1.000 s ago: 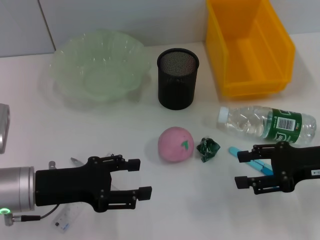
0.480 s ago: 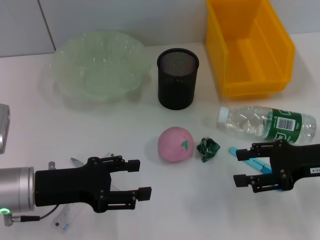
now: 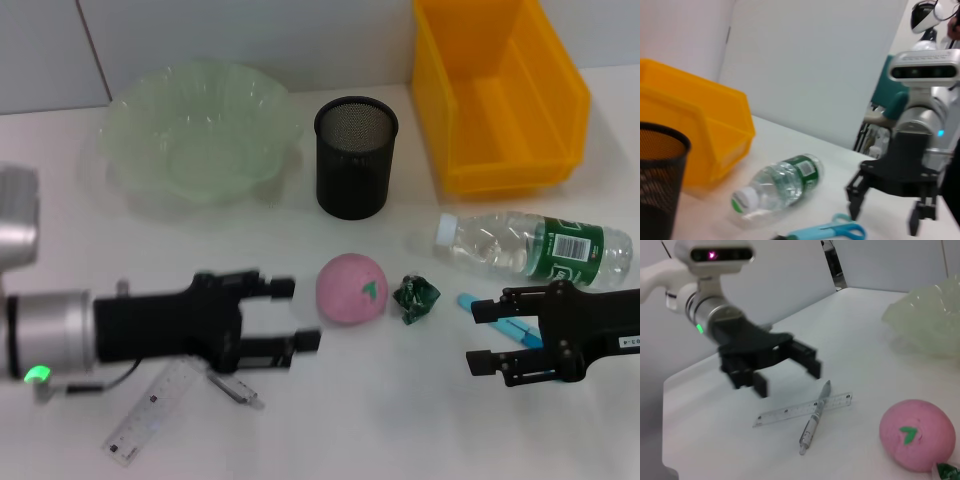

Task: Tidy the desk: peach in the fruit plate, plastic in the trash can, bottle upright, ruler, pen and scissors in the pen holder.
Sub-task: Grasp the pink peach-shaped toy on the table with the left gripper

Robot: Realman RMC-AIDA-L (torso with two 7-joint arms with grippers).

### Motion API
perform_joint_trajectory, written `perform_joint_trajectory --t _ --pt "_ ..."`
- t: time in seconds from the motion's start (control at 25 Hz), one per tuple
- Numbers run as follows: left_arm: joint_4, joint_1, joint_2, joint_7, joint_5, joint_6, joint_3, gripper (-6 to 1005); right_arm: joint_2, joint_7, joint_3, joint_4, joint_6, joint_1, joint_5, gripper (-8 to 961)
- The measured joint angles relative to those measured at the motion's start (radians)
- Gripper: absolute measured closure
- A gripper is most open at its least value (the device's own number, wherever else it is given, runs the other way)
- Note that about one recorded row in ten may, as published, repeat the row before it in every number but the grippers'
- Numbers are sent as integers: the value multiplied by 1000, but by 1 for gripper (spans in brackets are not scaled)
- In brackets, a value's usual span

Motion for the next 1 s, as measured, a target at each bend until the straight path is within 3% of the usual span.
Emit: perform_joint_trajectory --t 0.44,1.0 --pt "3 -162 -4 -74 3 -270 146 227 -7 7 9 0 1 -9 0 203" --pt "2 -218 -8 -138 2 -477 365 233 -10 25 11 -5 10 -4 -8 203"
